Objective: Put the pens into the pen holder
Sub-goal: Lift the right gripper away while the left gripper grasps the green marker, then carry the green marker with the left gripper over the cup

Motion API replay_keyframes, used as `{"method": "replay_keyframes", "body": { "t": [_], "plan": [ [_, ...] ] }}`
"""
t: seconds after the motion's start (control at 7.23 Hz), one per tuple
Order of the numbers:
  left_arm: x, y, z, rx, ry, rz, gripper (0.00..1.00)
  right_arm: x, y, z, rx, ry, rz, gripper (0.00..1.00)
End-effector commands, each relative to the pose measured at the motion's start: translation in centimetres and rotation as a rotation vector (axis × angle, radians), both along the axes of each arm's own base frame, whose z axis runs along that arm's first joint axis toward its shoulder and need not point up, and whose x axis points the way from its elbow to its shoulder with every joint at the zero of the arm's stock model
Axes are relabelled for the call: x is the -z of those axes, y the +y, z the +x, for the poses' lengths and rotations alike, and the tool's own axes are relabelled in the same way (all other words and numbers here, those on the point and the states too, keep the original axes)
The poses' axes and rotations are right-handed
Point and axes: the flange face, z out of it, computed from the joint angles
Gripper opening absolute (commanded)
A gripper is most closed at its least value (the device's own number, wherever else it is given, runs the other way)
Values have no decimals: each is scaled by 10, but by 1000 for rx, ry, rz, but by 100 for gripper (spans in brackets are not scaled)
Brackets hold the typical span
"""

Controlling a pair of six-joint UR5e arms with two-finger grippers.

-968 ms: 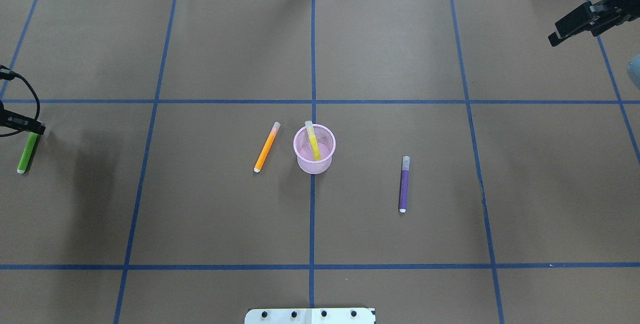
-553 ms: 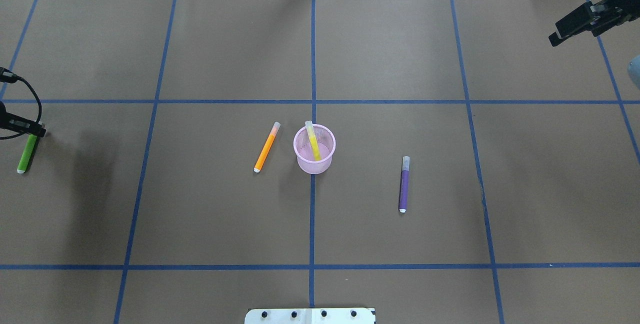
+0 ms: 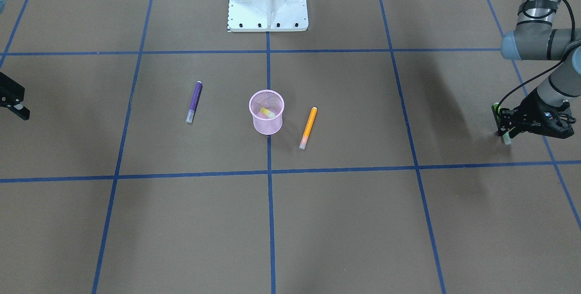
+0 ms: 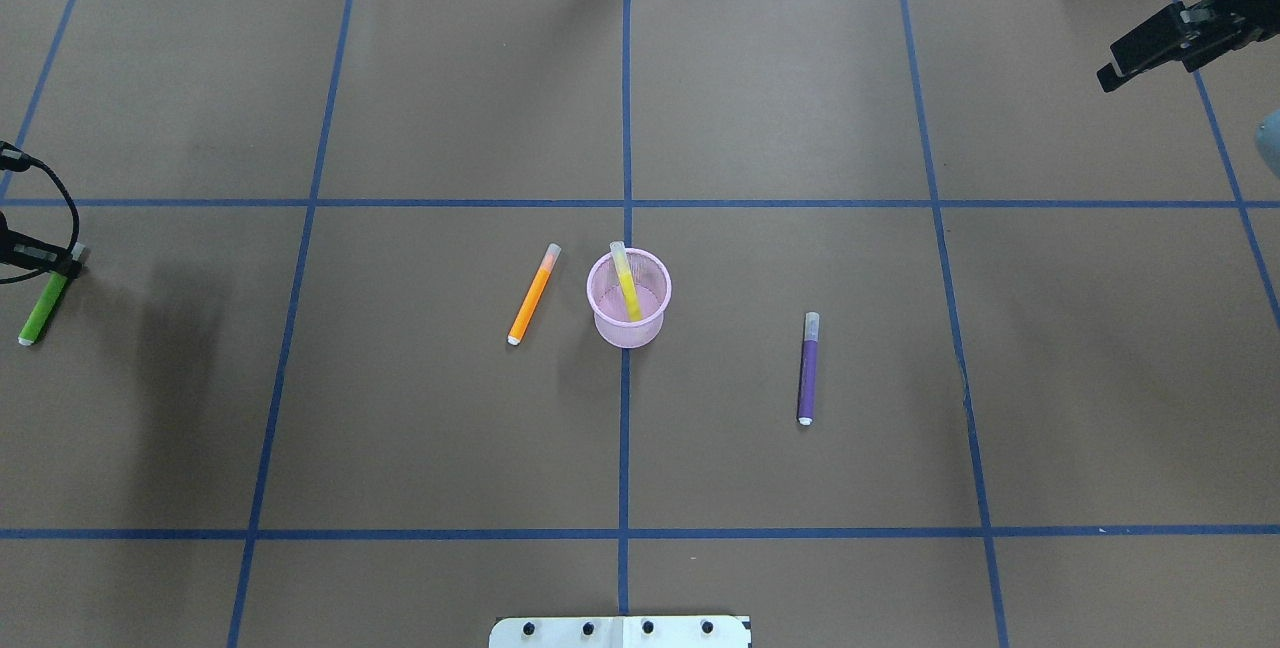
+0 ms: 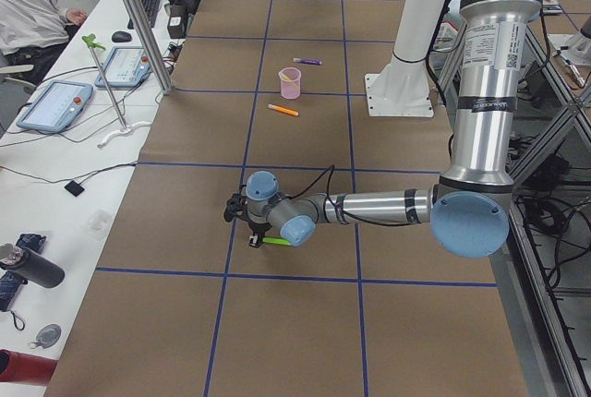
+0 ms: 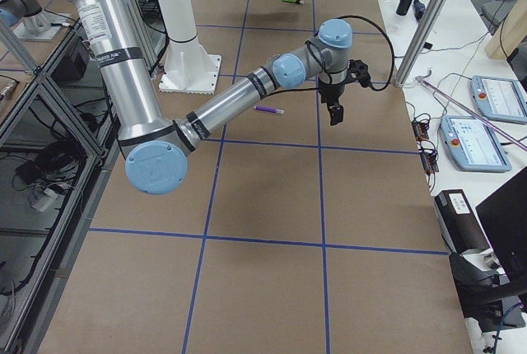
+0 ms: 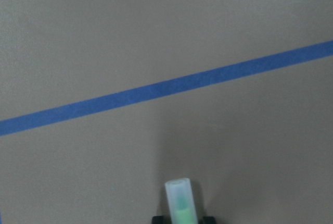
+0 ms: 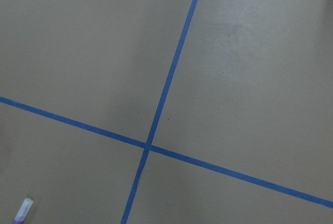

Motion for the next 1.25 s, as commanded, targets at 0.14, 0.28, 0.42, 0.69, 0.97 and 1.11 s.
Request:
{"method": "replay_keyframes", "body": {
  "t": [0.14,0.28,0.42,0.69,0.97,1.11],
  "plan": [
    [26,-1,1,-5,47,53,0,-1,1,0,0,0,-1,100],
    [68,-7,8,-29,111,107,0,-4,2,1,0,2,-5,100],
    [127,-15,12,-34,165,212,0,-6,2,1,-1,3,-4,100],
    [245,-46,31,-36,287,429,0,-8,2,0,-2,6,-6,100],
    [320,-48,76,-37,432,492,0,-8,2,0,-6,6,-9,100],
    [347,-36,101,5,513,569,0,-7,2,0,-10,6,-11,100]
  ]
}}
